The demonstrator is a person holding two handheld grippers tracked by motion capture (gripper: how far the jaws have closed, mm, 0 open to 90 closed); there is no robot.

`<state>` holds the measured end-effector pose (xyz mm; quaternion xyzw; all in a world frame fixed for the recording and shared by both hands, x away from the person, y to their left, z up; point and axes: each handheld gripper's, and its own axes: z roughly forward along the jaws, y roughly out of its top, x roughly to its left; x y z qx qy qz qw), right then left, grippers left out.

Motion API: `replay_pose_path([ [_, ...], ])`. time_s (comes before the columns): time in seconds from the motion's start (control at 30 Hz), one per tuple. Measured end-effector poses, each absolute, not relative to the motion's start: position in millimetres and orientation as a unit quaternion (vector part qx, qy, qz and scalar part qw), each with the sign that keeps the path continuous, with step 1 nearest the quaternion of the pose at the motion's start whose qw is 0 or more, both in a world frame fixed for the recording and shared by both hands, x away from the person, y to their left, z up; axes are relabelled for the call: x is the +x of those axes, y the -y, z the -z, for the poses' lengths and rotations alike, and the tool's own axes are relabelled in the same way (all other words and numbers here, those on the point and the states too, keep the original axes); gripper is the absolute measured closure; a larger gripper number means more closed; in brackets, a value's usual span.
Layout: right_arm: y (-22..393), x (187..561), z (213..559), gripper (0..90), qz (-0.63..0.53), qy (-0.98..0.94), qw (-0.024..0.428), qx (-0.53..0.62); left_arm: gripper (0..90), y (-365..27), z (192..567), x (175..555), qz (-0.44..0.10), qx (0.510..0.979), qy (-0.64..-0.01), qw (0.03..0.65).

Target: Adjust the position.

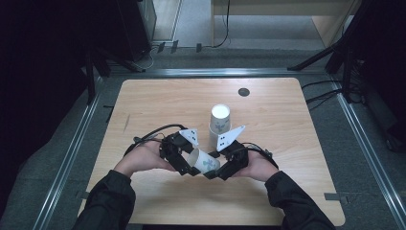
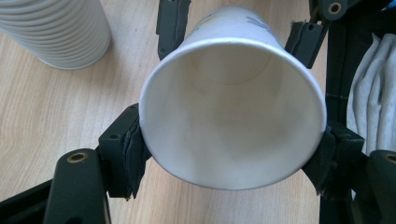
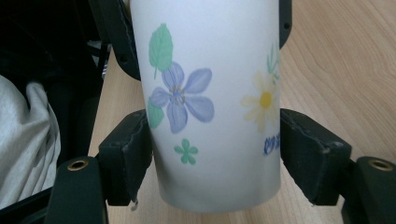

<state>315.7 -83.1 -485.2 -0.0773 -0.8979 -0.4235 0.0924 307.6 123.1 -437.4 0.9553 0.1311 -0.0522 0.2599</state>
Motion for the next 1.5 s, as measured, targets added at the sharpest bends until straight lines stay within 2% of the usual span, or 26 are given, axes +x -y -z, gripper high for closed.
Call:
replay_pose_path([
  [0.1, 82, 315, 486, 32.3, 0.422, 0.899, 0.094, -0.072, 25.9, -120, 439, 308, 0.052, 0.957, -0.126, 0.256],
  [0.33, 83, 314, 484, 33.9, 0.423, 0.899, 0.094, -0.064, 24.0, -124, 440, 308, 0.057, 0.952, -0.119, 0.275],
  [0.43, 84, 314, 483, 33.7, 0.426, 0.898, 0.092, -0.066, 20.3, -125, 440, 308, 0.059, 0.949, -0.122, 0.286],
  [0.5, 87, 314, 481, 33.7, 0.431, 0.896, 0.088, -0.066, 12.9, -126, 440, 308, 0.053, 0.945, -0.124, 0.299],
  [1.0, 102, 317, 469, 33.6, 0.461, 0.88, 0.079, -0.082, 12.9, -149, 436, 307, 0.056, 0.907, -0.152, 0.39],
  [1.5, 104, 319, 465, 33.6, 0.475, 0.873, 0.078, -0.079, 13.2, -149, 444, 304, 0.06, 0.879, -0.176, 0.44],
])
